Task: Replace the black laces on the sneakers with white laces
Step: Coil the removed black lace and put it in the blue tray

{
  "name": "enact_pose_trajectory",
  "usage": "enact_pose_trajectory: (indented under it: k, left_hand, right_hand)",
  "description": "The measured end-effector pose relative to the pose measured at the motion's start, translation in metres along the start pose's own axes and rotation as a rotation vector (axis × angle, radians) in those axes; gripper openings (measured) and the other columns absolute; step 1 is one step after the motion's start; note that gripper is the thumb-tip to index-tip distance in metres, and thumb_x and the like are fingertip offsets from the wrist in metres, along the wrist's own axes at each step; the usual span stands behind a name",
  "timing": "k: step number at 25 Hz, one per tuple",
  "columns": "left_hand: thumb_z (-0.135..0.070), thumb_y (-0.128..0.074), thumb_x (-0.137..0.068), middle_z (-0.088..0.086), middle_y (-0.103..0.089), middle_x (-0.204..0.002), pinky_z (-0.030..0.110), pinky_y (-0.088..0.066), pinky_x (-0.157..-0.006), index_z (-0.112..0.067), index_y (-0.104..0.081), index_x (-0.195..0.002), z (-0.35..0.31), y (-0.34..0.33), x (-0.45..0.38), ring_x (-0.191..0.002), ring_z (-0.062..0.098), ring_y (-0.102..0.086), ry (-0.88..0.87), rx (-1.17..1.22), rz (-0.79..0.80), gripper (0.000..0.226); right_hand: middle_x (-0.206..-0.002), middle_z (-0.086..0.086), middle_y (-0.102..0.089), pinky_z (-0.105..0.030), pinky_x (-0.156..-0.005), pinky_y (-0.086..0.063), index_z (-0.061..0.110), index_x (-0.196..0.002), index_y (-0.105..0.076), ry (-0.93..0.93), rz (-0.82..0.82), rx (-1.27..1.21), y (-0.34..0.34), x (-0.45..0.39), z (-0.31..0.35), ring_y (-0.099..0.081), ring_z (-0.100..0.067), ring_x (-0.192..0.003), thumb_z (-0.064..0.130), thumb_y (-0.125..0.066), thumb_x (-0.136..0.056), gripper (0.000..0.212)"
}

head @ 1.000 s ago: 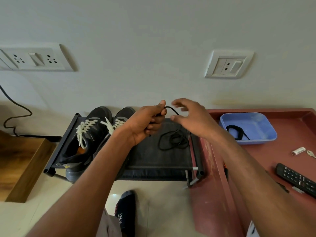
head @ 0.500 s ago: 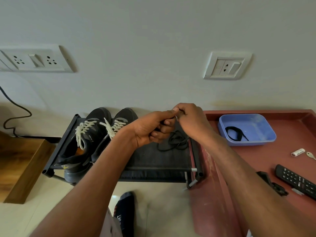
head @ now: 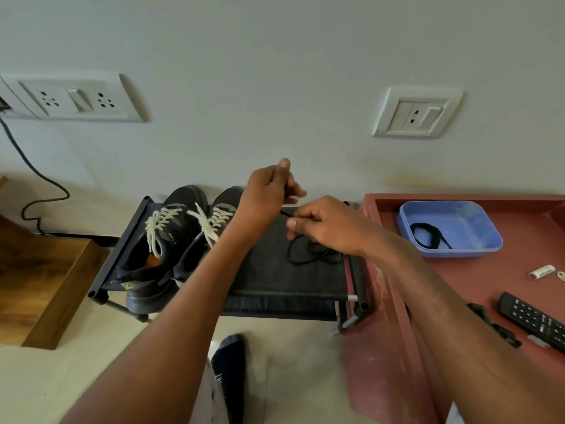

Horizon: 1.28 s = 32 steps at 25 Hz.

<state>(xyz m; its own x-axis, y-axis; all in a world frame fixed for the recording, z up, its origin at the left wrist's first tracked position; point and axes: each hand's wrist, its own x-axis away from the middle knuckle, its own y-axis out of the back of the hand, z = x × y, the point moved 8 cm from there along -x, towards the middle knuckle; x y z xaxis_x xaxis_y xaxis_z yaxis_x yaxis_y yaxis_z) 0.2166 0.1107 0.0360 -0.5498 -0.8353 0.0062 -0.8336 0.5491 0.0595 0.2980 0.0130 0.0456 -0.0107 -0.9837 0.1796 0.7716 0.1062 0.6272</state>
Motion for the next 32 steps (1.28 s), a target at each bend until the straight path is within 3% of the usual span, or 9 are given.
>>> enact_pose_trajectory:
  k: [3, 9, 12, 15, 19, 21, 25, 29, 32]
  left_hand:
    - [-0.045, -0.043, -0.111, 0.011, -0.059, -0.055, 0.029, -0.046, -0.051, -0.007, -0.056, -0.068, 0.005, -0.008, 0.007, -0.047, 0.024, -0.055, 0.010, -0.279, 0.146, 0.059]
    - [-0.053, -0.046, -0.107, -0.002, -0.031, -0.058, 0.022, -0.015, -0.044, -0.018, -0.054, -0.072, 0.021, -0.027, 0.022, -0.042, 0.009, -0.028, 0.345, 0.119, 0.431, 0.051]
    - [-0.047, -0.047, -0.108, -0.005, -0.032, -0.052, 0.020, -0.015, -0.041, -0.012, -0.068, -0.089, 0.014, -0.037, 0.027, -0.037, 0.005, -0.030, 0.371, 0.357, 0.538, 0.045]
    - [-0.036, -0.048, -0.108, -0.004, -0.043, -0.048, 0.013, -0.036, -0.037, -0.004, -0.074, -0.107, 0.004, -0.040, 0.022, -0.038, 0.005, -0.046, 0.353, 0.599, 0.434, 0.042]
    - [-0.032, -0.045, -0.111, 0.006, -0.074, -0.079, 0.024, -0.063, -0.065, 0.000, -0.072, -0.107, 0.001, -0.022, 0.004, -0.078, 0.020, -0.077, 0.276, 0.960, 0.171, 0.042]
    - [-0.032, -0.043, -0.112, 0.015, -0.077, -0.093, 0.030, -0.064, -0.076, 0.004, -0.067, -0.111, 0.008, -0.005, -0.002, -0.093, 0.027, -0.077, 0.205, 0.737, 0.058, 0.043]
    - [-0.029, -0.042, -0.113, 0.008, -0.056, -0.060, 0.024, -0.044, -0.051, -0.003, -0.067, -0.083, 0.019, -0.005, 0.006, -0.052, 0.016, -0.053, 0.143, -0.012, 0.166, 0.046]
    - [-0.042, -0.037, -0.112, -0.003, -0.022, -0.060, 0.027, -0.013, -0.049, -0.016, -0.054, -0.074, 0.024, -0.029, 0.018, -0.048, 0.011, -0.017, 0.337, 0.217, 0.437, 0.048]
    - [-0.040, -0.037, -0.112, -0.007, -0.020, -0.056, 0.027, -0.012, -0.048, -0.016, -0.060, -0.082, 0.013, -0.041, 0.021, -0.044, 0.008, -0.016, 0.333, 0.463, 0.570, 0.044]
  right_hand:
    - [-0.049, 0.012, -0.042, -0.013, -0.048, -0.033, 0.004, -0.089, -0.075, 0.114, -0.239, -0.318, 0.033, 0.006, 0.009, -0.037, -0.004, -0.043, 0.022, -0.058, -0.108, 0.031]
    - [-0.054, 0.011, -0.053, -0.020, -0.058, -0.039, 0.019, -0.079, -0.076, 0.035, -0.611, -0.277, 0.062, 0.002, -0.027, -0.044, -0.007, -0.054, 0.030, -0.066, -0.103, 0.029]
    - [-0.061, 0.005, -0.059, -0.032, -0.067, -0.044, 0.023, -0.079, -0.077, -0.080, -0.520, -0.209, 0.052, -0.002, -0.039, -0.050, -0.010, -0.059, 0.035, -0.063, -0.104, 0.030]
    - [-0.056, 0.017, -0.060, -0.022, -0.062, -0.044, 0.025, -0.096, -0.076, -0.122, -0.335, -0.271, 0.032, -0.004, -0.030, -0.052, 0.002, -0.050, 0.025, -0.053, -0.109, 0.026]
    - [-0.054, 0.012, -0.054, -0.028, -0.063, -0.039, 0.027, -0.101, -0.076, -0.018, -0.057, -0.066, 0.000, -0.005, -0.012, -0.046, -0.002, -0.050, 0.026, -0.054, -0.109, 0.024]
    - [-0.053, 0.010, -0.046, -0.031, -0.061, -0.039, 0.025, -0.094, -0.078, 0.028, -0.034, -0.036, -0.003, -0.005, -0.009, -0.042, -0.006, -0.051, 0.029, -0.057, -0.108, 0.026]
    - [-0.057, 0.018, -0.058, -0.019, -0.061, -0.040, 0.018, -0.087, -0.076, 0.156, -0.245, -0.121, 0.023, 0.001, 0.010, -0.048, -0.002, -0.052, 0.025, -0.060, -0.107, 0.026]
    - [-0.069, 0.022, -0.069, -0.019, -0.067, -0.043, 0.019, -0.085, -0.078, 0.057, -0.611, -0.165, 0.055, 0.002, -0.014, -0.061, 0.003, -0.065, 0.028, -0.065, -0.103, 0.024]
    - [-0.059, 0.013, -0.061, -0.032, -0.064, -0.043, 0.027, -0.079, -0.076, -0.073, -0.527, -0.122, 0.050, -0.004, -0.036, -0.054, -0.014, -0.059, 0.035, -0.062, -0.105, 0.030]
